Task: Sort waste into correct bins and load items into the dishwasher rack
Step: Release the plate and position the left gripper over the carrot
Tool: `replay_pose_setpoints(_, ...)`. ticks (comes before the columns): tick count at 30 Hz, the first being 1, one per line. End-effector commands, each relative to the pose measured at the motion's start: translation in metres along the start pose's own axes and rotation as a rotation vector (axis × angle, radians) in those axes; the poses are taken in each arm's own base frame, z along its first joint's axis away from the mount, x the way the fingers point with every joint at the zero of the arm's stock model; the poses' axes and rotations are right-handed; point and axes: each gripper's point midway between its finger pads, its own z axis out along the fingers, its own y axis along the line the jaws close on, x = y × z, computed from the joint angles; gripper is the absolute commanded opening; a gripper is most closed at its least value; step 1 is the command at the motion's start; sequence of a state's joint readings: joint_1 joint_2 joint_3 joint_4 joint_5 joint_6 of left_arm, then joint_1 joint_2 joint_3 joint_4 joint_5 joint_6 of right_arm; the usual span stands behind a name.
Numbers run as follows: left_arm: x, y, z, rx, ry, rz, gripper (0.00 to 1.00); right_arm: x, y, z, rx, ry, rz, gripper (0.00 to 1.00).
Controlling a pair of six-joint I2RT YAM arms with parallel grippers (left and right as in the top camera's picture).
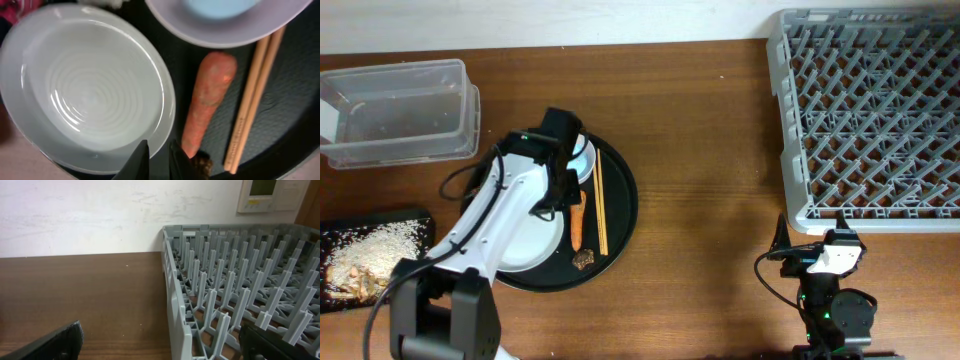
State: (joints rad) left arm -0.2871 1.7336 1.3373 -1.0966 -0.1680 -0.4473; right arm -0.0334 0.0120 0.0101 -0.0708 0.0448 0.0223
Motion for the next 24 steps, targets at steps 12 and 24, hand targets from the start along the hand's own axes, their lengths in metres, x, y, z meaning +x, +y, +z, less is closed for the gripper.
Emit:
replay_pose_setpoints(12, 0.005, -0.03, -0.007, 0.137, 0.029, 0.043, 0.42, 0.002, -0.004, 0.0, 0.019, 0.003, 0.001, 0.98)
replay_pose_setpoints(24, 0.014, -0.045, 0.026, 0.152, -0.011, 0.083, 0.6, 0.002, -0.004, 0.0, 0.019, 0.003, 0.001, 0.98)
